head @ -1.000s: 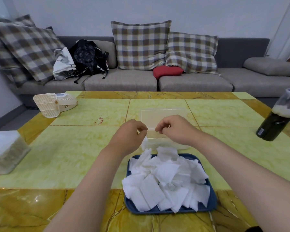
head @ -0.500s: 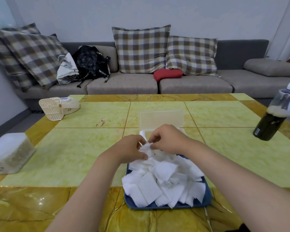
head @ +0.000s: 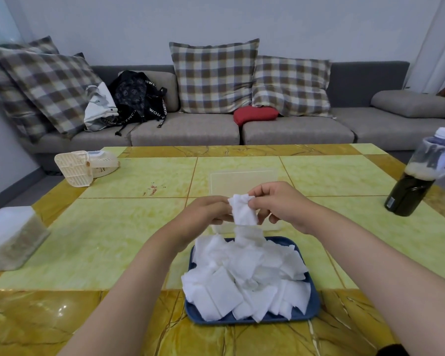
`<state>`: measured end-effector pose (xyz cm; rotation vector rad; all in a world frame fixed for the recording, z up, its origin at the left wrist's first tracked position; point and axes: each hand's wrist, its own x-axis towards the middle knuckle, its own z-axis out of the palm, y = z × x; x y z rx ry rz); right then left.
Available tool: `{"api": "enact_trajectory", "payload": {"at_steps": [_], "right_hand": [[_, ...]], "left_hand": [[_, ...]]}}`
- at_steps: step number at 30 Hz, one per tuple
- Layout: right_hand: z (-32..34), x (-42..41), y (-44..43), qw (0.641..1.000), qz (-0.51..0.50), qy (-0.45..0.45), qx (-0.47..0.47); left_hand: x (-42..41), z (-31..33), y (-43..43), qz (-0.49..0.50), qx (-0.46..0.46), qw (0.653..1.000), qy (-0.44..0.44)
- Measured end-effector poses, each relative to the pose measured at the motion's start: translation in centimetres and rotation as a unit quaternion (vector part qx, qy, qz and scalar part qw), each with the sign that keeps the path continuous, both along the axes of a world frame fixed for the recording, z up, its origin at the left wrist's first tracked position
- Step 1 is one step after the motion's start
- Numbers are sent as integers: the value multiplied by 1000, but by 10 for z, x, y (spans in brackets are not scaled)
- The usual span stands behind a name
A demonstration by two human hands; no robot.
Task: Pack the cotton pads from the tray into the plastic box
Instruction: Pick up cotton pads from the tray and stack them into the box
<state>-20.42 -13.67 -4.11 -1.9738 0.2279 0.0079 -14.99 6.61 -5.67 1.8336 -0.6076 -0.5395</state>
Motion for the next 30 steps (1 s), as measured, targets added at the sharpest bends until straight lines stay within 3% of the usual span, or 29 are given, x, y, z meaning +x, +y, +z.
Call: {"api": "enact_trajectory", "payload": {"at_steps": [5, 11, 14, 18, 30], "right_hand": [[-3, -1, 5, 1000, -14, -12, 6], [-4, 1, 3, 996, -80, -40, 13], [6, -3, -5, 998, -37, -56, 5], [10, -8, 3, 995, 60, -28, -68], [-2, -3, 16, 983, 20, -51, -176]], "left_hand": [[-1, -9, -12, 110, -89, 986, 83], [3, -12, -12, 126, -166, 952, 224], [6, -16, -10, 174, -113, 961, 181], [-1, -11, -11, 86, -80, 976, 183], [-4, -8, -10, 62, -71, 977, 189]]}}
